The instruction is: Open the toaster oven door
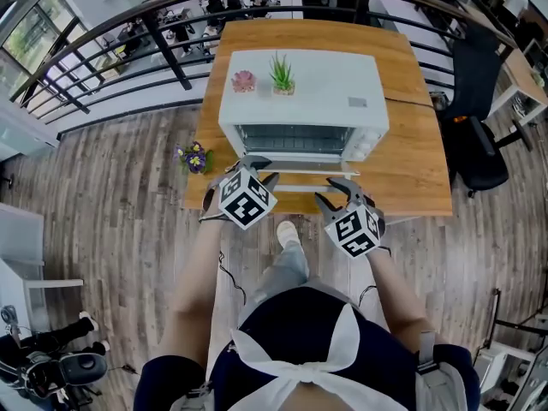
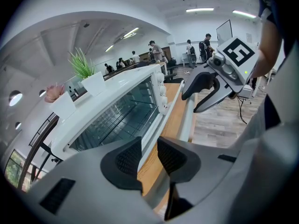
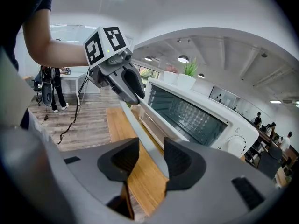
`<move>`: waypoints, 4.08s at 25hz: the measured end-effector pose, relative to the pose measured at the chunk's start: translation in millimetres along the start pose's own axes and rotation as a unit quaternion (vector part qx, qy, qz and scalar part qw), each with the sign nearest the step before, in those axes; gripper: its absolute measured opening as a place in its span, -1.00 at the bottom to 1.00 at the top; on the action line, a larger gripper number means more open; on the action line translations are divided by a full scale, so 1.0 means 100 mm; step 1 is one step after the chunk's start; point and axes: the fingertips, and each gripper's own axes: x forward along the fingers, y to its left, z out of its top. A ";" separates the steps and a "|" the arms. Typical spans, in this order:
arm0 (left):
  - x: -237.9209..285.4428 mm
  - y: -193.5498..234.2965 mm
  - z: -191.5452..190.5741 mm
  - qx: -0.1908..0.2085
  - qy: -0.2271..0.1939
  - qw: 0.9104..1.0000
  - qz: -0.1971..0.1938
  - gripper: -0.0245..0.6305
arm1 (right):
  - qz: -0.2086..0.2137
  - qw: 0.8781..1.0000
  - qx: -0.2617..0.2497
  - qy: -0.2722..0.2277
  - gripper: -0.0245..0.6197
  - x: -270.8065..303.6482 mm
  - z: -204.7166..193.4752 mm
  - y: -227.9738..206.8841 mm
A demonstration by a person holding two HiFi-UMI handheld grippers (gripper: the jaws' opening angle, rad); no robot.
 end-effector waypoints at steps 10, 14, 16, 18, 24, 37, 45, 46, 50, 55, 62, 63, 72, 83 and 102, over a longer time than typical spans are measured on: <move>0.01 -0.08 -0.06 -0.003 0.003 1.000 -0.002 -0.57 | 0.008 1.000 0.000 0.006 -0.40 0.00 -0.07 0.07; -0.01 -0.13 -0.07 0.000 0.002 1.000 0.001 -0.57 | 0.009 1.000 0.001 0.009 -0.40 -0.02 -0.10 0.10; 0.00 -0.14 -0.08 0.001 0.002 1.000 0.002 -0.57 | 0.011 1.000 0.001 0.012 -0.40 -0.01 -0.12 0.11; 0.00 -0.16 -0.10 0.003 0.005 1.000 0.000 -0.57 | 0.012 1.000 0.002 0.014 -0.40 -0.01 -0.14 0.13; 0.00 -0.25 -0.16 0.004 0.011 1.000 -0.004 -0.57 | 0.019 1.000 0.002 0.021 -0.41 -0.01 -0.20 0.21; 0.02 -0.38 -0.26 0.004 0.019 1.000 -0.012 -0.57 | 0.010 0.999 -0.007 0.037 -0.41 0.00 -0.32 0.33; 0.03 -0.40 -0.28 -0.003 0.015 1.000 -0.014 -0.56 | -0.003 0.998 -0.035 0.045 -0.45 -0.02 -0.34 0.35; 0.03 -0.40 -0.28 -0.003 0.015 1.000 -0.014 -0.56 | -0.004 0.998 -0.035 0.046 -0.46 -0.03 -0.34 0.35; 0.03 -0.41 -0.29 -0.004 0.012 1.000 -0.014 -0.56 | -0.007 0.998 -0.036 0.052 -0.46 -0.08 -0.36 0.36; 0.04 -0.46 -0.32 -0.005 0.013 1.000 -0.018 -0.56 | -0.013 0.999 -0.036 0.038 -0.49 -0.18 -0.30 0.37; 0.07 -0.55 -0.41 -0.007 0.018 1.000 -0.025 -0.56 | -0.042 0.998 -0.036 0.014 -0.60 -0.28 -0.20 0.25; 0.07 -0.56 -0.42 -0.007 0.018 0.999 -0.025 -0.56 | -0.042 0.998 -0.039 0.019 -0.60 -0.27 -0.22 0.25; 0.09 -0.61 -0.45 -0.011 0.017 1.000 -0.022 -0.56 | -0.046 0.996 -0.061 0.039 -0.71 -0.23 -0.32 0.22; 0.11 -0.70 -0.53 -0.015 0.021 0.999 -0.029 -0.54 | -0.047 0.991 -0.100 0.069 -0.67 -0.19 -0.39 0.25; 0.17 -0.85 -0.65 -0.010 0.035 0.998 -0.045 -0.51 | -0.020 0.991 -0.102 0.084 -0.73 -0.14 -0.56 0.41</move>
